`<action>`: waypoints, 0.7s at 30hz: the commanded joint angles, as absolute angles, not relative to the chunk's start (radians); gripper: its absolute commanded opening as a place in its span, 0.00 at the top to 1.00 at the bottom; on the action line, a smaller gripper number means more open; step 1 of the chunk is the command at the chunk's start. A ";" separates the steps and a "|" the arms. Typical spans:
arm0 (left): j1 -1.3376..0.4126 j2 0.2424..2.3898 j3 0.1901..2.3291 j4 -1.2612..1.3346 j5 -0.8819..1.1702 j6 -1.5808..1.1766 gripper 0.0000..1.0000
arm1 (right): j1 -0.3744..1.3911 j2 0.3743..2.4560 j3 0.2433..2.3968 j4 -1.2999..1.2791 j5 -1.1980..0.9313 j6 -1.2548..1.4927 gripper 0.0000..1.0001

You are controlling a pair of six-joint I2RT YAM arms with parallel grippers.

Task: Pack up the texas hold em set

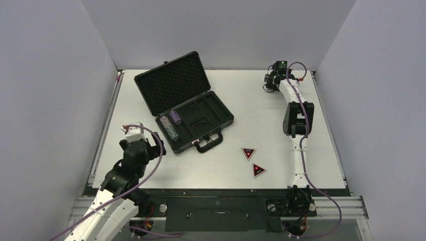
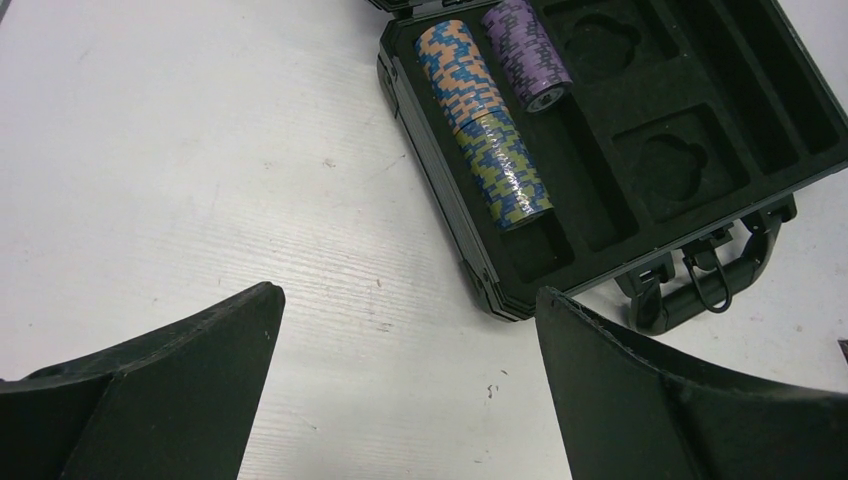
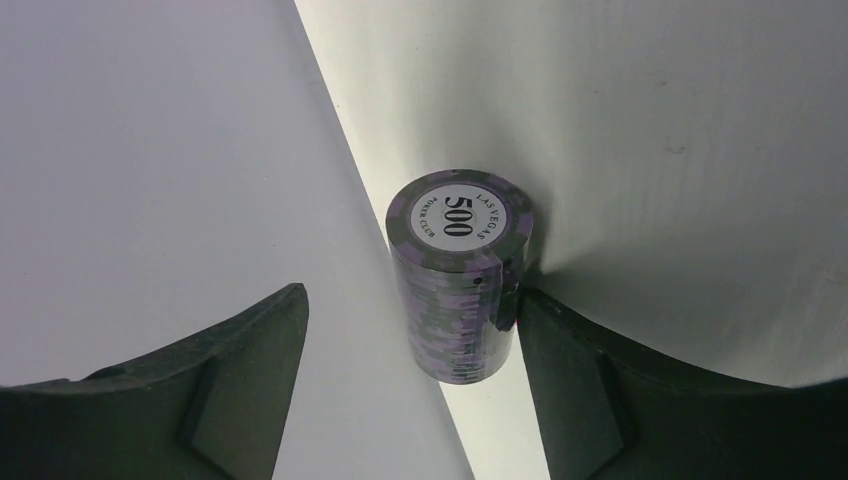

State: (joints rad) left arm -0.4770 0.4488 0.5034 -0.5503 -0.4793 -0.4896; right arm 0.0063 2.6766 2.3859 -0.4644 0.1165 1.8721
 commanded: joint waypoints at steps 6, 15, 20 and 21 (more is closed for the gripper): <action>-0.480 0.490 0.506 -0.484 -0.517 -0.472 0.04 | 0.003 2.691 2.361 -0.419 0.068 1.868 0.54; -0.480 0.492 0.502 -0.482 -0.519 -0.472 0.04 | -0.035 2.652 2.250 -0.397 0.037 1.827 0.86; -0.480 0.476 0.498 -0.481 -0.500 -0.469 0.04 | -0.048 2.604 2.199 -0.377 0.015 1.801 0.88; -0.480 0.471 0.497 -0.481 -0.494 -0.467 0.04 | -0.049 2.581 2.170 -0.372 0.010 1.791 0.88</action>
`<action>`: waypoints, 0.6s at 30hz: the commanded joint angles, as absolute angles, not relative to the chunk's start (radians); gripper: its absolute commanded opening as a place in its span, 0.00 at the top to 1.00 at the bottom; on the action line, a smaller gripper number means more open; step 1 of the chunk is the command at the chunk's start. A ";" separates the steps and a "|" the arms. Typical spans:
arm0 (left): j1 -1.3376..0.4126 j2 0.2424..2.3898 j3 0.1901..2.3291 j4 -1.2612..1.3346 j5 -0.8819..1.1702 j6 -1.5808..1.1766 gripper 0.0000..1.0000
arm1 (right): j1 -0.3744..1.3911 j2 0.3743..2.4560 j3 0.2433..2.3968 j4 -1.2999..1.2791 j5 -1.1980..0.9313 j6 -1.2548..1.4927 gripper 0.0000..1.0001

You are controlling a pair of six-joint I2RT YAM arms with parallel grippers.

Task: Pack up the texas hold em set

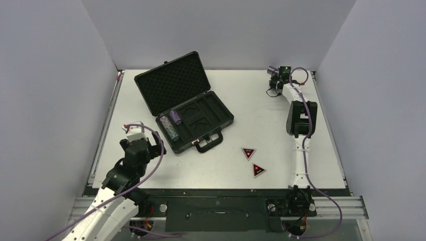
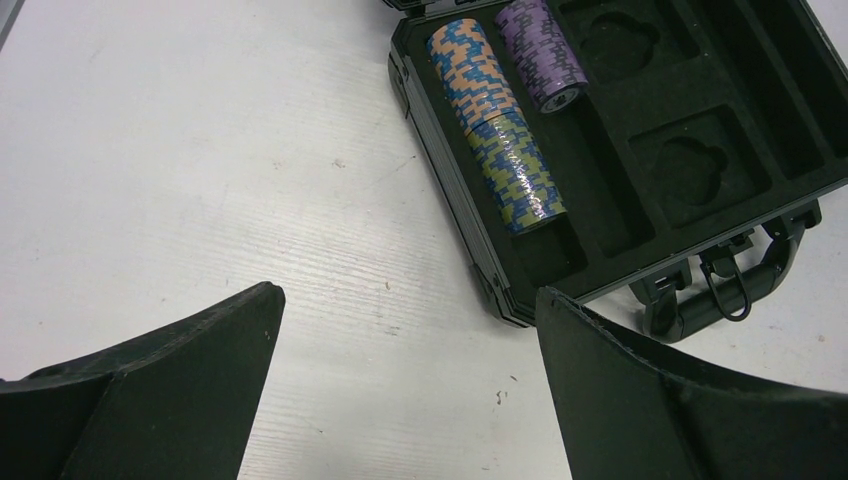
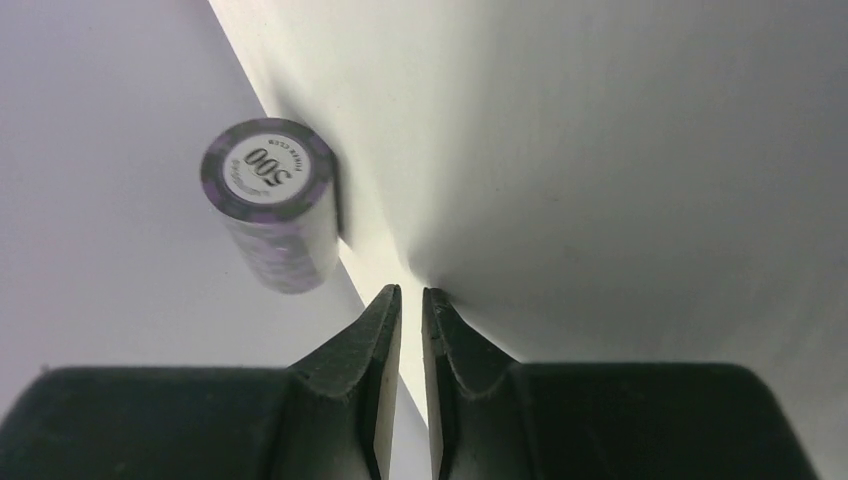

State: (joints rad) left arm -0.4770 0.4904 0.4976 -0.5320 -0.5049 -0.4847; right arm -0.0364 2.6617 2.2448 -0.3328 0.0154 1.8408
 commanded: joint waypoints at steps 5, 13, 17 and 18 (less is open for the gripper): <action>-0.480 0.492 0.516 -0.463 -0.442 -0.432 0.04 | -0.046 2.469 2.076 -0.354 -0.059 1.694 0.88; -0.479 0.780 0.778 -0.490 -0.295 -0.392 0.04 | -0.038 2.232 2.016 -0.412 -0.081 1.345 0.82; -0.480 0.919 0.946 -0.571 -0.223 -0.403 0.04 | -0.044 2.225 2.138 -0.518 -0.043 1.138 0.51; -0.480 0.933 0.959 -0.586 -0.216 -0.407 0.04 | -0.045 2.236 2.173 -0.568 -0.028 1.095 0.39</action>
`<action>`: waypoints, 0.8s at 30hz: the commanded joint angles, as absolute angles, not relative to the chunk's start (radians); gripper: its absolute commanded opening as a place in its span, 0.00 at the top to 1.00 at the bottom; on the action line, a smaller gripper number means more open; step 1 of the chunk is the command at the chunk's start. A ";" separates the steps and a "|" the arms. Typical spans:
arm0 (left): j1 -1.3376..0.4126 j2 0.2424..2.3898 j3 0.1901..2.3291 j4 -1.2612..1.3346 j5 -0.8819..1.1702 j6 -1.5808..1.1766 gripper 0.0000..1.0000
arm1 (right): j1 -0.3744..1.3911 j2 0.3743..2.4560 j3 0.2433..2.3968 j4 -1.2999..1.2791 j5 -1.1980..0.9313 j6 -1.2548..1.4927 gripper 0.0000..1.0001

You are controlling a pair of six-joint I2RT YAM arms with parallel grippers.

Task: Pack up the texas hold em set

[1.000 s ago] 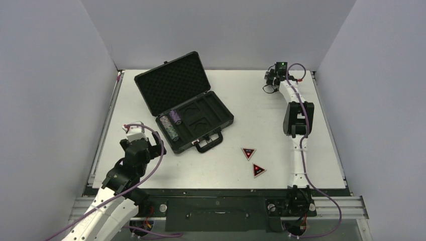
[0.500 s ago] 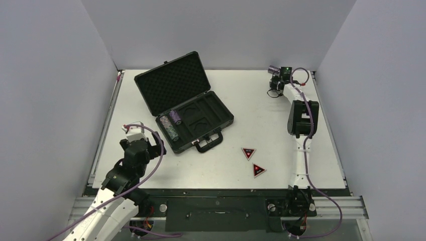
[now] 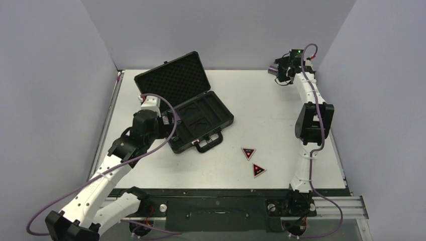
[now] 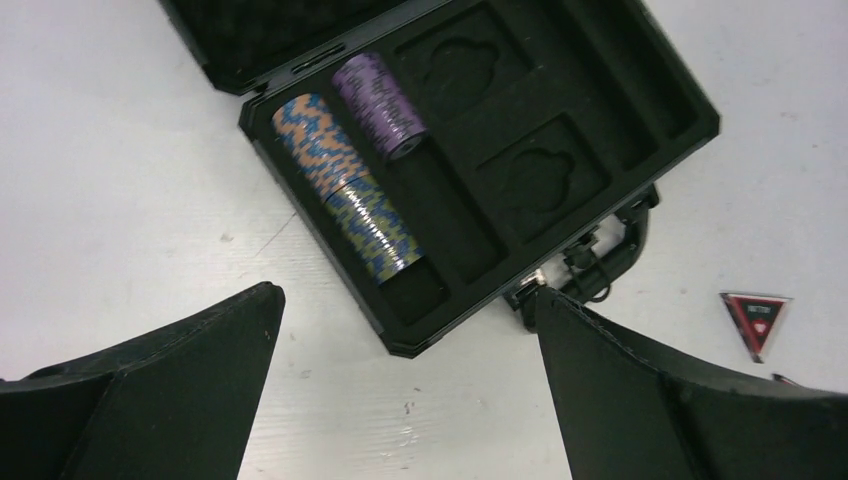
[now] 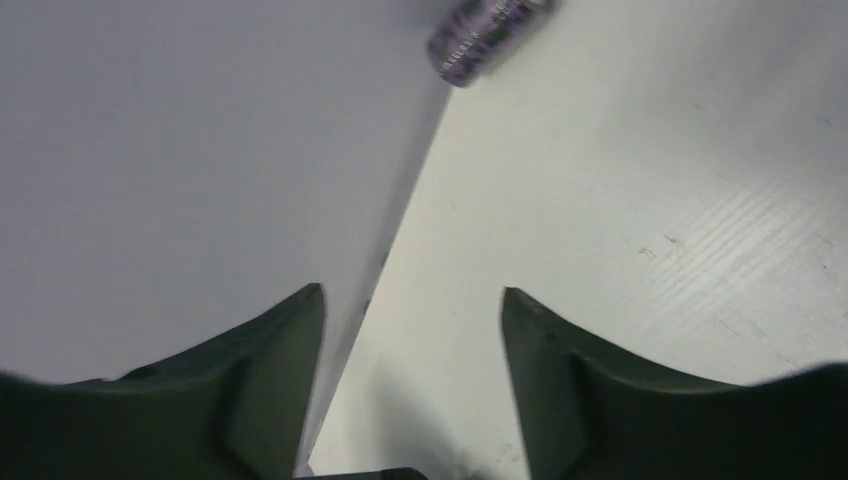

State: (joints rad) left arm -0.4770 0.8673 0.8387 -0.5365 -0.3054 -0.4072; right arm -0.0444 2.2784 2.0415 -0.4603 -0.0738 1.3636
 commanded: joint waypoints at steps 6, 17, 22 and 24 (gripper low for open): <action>-0.480 0.901 0.946 -0.661 -0.207 -0.403 0.04 | -0.040 2.315 2.329 -0.629 -0.004 0.738 0.19; -0.480 0.738 0.842 -0.729 -0.165 -0.513 0.04 | 0.013 2.417 2.393 -0.527 0.173 0.424 0.17; -0.480 0.723 0.848 -0.751 -0.177 -0.508 0.04 | 0.042 2.459 2.399 -0.403 0.243 0.329 0.12; -0.480 0.725 0.854 -0.756 -0.182 -0.500 0.04 | 0.046 2.481 2.417 -0.356 0.276 0.299 0.08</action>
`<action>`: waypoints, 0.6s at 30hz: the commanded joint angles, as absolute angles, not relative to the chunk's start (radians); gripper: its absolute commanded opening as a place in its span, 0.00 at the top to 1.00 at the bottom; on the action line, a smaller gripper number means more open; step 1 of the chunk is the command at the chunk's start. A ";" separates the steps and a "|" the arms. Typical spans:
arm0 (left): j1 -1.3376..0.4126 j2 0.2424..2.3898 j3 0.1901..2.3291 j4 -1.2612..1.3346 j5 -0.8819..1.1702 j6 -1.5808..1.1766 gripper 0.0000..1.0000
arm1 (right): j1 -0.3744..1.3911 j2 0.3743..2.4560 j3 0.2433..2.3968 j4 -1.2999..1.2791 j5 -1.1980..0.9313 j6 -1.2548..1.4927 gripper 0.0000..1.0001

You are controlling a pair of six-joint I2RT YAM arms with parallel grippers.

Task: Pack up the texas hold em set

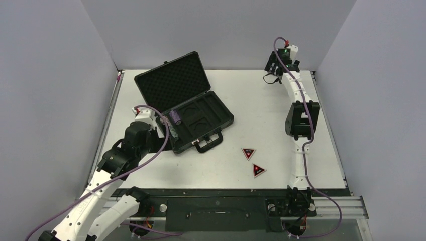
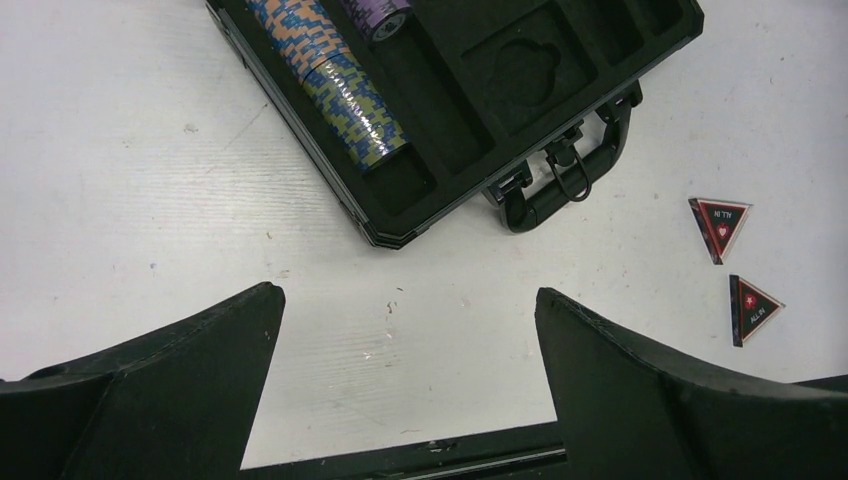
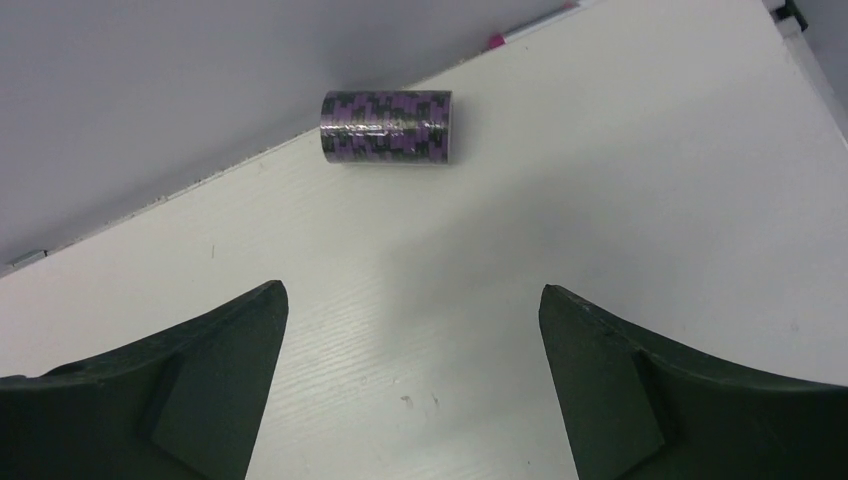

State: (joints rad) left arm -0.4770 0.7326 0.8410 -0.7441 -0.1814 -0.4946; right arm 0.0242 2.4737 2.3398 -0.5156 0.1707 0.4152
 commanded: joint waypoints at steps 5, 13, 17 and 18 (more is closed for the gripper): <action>-0.479 0.753 0.860 -0.757 -0.200 -0.472 0.04 | 0.045 2.576 2.505 -0.298 0.283 0.287 0.01; -0.476 0.853 0.900 -0.739 -0.204 -0.396 0.04 | 0.010 2.658 2.571 -0.334 0.284 0.373 0.02; -0.467 0.918 0.923 -0.728 -0.187 -0.350 0.04 | -0.027 2.682 2.594 -0.386 0.210 0.478 0.10; -0.465 0.939 0.927 -0.726 -0.185 -0.341 0.04 | -0.032 2.688 2.592 -0.394 0.168 0.515 0.12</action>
